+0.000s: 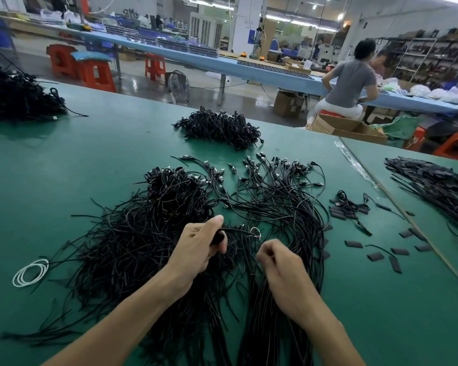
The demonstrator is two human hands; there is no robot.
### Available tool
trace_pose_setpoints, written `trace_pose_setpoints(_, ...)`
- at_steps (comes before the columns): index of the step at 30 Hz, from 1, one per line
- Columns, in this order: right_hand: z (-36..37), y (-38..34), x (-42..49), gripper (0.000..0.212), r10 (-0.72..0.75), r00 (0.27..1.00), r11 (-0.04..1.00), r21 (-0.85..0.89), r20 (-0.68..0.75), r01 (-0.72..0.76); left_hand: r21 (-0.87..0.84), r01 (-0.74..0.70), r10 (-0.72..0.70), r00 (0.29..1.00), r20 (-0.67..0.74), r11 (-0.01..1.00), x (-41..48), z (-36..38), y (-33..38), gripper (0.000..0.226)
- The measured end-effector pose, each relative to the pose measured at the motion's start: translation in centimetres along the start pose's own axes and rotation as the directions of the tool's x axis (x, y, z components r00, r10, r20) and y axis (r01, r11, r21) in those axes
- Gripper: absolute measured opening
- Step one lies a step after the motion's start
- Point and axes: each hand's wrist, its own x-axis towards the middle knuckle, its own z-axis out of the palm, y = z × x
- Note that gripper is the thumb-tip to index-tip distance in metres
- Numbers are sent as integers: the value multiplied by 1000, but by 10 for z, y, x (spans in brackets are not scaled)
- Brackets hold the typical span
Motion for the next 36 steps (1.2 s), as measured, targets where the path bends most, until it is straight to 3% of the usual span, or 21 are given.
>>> trace_pose_setpoints(2,-4,-11,1,19,4,993,984,177,-121,17,-24,-8,9,999,44,1000,-2,2,2,57)
trace_pose_setpoints(5,-3,-29,0,16,8,982,927,370,-189,63,-59,12,-5,992,122,998,-4,10,4,35)
trace_pose_setpoints(8,2,-47,-3,15,-19,990,813,574,-137,95,-119,5,16,984,177,993,-8,19,5,12)
trace_pose_setpoints(10,3,-54,-5,20,-76,993,785,609,-89,115,-171,-32,64,980,188,985,-9,22,4,20)
trace_pose_setpoints(14,-5,-57,-6,31,-138,990,848,512,-35,137,-155,-93,121,976,183,984,-12,20,5,45)
trace_pose_setpoints(18,-10,-57,-10,35,-132,991,927,355,2,123,-94,-80,90,989,113,992,-7,18,2,52)
trace_pose_setpoints(23,-8,-55,-15,8,24,995,965,263,-97,2,-123,-90,104,988,112,988,-4,16,-2,52)
trace_pose_setpoints(26,-7,-57,-19,11,34,994,985,173,-104,-16,-123,-91,103,990,96,988,-4,17,-5,52)
trace_pose_setpoints(29,-5,-63,-19,14,-53,981,997,50,-184,63,-125,-110,121,989,83,986,-5,20,-5,47)
trace_pose_setpoints(32,-1,-68,-20,22,-158,974,982,-125,-163,139,-154,-135,148,986,73,979,-6,24,-6,43)
trace_pose_setpoints(36,2,-69,-23,26,-232,962,950,-245,-142,193,-150,-33,43,997,60,988,-7,23,-4,49)
